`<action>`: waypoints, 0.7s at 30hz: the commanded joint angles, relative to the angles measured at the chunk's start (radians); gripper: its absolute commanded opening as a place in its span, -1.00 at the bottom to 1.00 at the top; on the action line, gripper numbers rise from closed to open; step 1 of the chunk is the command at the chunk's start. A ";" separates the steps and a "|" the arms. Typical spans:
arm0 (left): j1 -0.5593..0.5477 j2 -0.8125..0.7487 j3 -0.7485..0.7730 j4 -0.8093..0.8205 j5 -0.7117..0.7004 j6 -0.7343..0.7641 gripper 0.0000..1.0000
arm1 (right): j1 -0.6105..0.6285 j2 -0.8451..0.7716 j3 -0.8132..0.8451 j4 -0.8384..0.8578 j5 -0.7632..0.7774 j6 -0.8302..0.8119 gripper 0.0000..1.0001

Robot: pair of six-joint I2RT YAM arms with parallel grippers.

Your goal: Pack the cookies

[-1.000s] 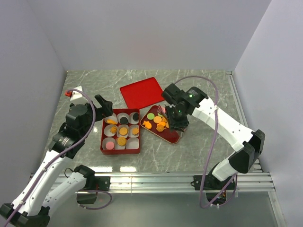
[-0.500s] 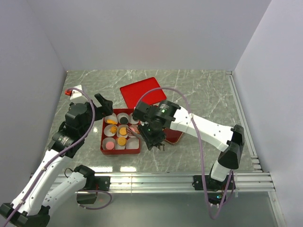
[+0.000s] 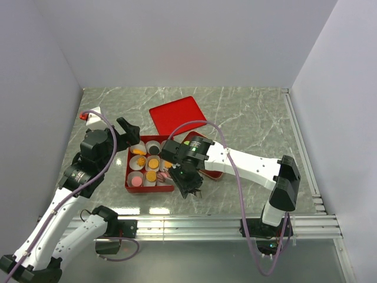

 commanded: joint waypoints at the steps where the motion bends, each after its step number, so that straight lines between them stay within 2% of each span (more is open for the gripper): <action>1: -0.002 -0.020 0.032 0.005 0.015 -0.010 0.99 | 0.006 0.003 -0.011 0.020 0.009 0.021 -0.26; 10: -0.002 -0.030 0.030 0.002 0.018 -0.012 0.99 | 0.006 0.009 -0.012 0.003 0.050 0.051 0.00; 21: 0.000 -0.031 0.032 0.004 0.018 -0.012 0.99 | 0.002 -0.002 0.075 -0.053 0.124 0.083 0.04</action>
